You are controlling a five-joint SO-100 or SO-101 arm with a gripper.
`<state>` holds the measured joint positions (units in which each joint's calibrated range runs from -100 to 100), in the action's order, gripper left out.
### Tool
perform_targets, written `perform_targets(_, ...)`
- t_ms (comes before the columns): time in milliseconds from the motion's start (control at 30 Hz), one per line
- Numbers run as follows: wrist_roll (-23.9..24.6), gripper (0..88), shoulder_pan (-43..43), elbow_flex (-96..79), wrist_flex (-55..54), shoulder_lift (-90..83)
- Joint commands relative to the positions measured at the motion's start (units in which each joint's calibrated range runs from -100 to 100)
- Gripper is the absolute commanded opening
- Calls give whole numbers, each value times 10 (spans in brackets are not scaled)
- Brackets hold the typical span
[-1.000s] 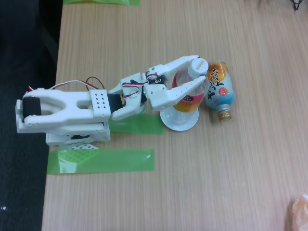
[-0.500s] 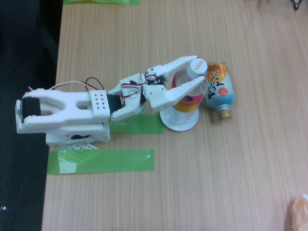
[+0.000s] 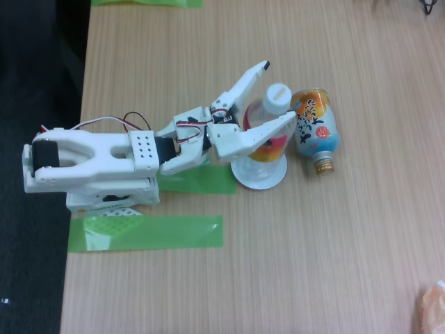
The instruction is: Pick up the plastic bottle and stand it up on the white place
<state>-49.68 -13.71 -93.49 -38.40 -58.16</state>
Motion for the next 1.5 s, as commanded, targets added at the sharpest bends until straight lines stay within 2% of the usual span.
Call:
perform_targets(0, 1, 397, -4, 9, -7, -4)
perform_targets(667, 7, 397, 3, -8, 61, -254)
perform_targets(833, 99, 392, 30, 0, 136, -345)
perform_targets(1000, 280, 394, 91, 6, 174, -418)
perform_targets(1133, 362, 397, 121, 29, 149, -410)
perform_targets(1233, 400, 397, 128, 29, 87, -410)
perform_targets(1467, 457, 391, 126, -15, -192, -410)
